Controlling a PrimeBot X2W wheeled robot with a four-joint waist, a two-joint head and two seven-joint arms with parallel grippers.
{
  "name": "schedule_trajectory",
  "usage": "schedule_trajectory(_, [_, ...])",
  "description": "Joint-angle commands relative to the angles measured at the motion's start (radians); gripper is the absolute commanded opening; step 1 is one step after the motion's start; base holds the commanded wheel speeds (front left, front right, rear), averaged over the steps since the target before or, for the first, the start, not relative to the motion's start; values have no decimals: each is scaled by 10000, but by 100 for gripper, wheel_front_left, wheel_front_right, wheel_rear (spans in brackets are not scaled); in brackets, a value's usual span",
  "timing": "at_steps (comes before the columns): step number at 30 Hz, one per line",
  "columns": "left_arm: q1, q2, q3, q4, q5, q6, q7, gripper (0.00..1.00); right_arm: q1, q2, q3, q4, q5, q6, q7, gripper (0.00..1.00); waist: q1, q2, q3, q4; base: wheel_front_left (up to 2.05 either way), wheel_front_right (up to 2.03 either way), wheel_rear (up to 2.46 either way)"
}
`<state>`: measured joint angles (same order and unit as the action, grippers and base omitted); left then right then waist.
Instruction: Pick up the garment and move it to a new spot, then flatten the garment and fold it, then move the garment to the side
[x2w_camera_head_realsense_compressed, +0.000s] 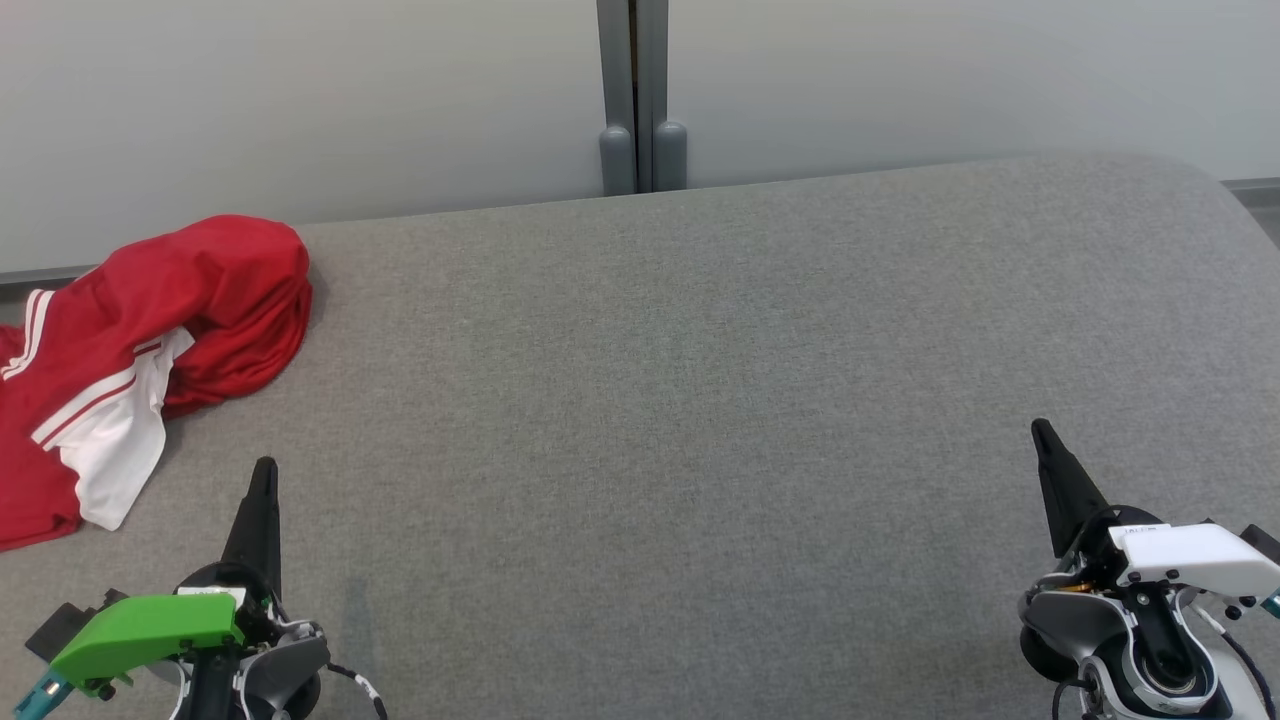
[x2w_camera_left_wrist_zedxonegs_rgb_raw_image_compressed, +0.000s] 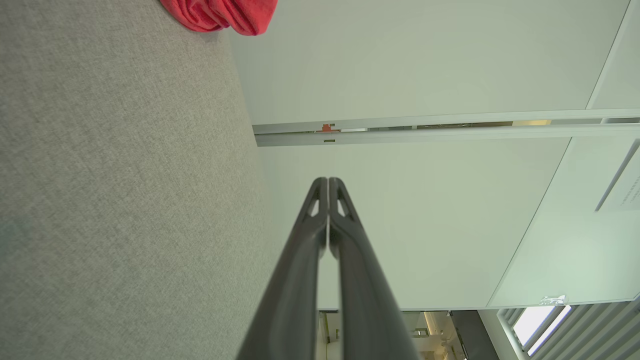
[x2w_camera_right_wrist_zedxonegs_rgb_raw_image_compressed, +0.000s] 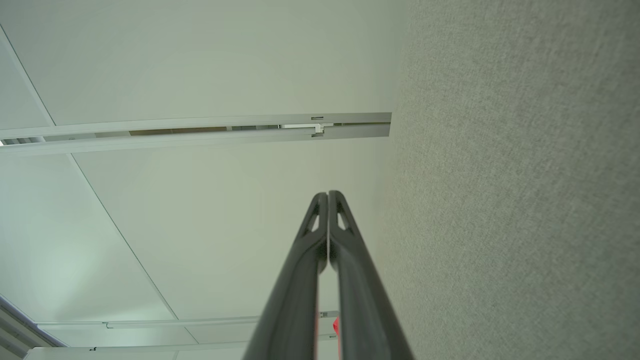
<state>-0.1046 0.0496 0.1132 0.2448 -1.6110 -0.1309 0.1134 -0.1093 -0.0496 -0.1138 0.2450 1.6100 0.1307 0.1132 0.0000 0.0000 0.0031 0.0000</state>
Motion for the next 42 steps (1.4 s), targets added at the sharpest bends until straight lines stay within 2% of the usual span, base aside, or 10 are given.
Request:
schedule_trajectory(1, [-138,90,20,-15,40,-31,4,0,106,-38,9,-55,21,9,-4,0,0,0,0,0,0,0,0])
schedule_trajectory(42, [-138,90,20,-15,40,-31,4,0,106,-38,9,-55,20,9,-4,0,0,0,0,0,0,0,0])
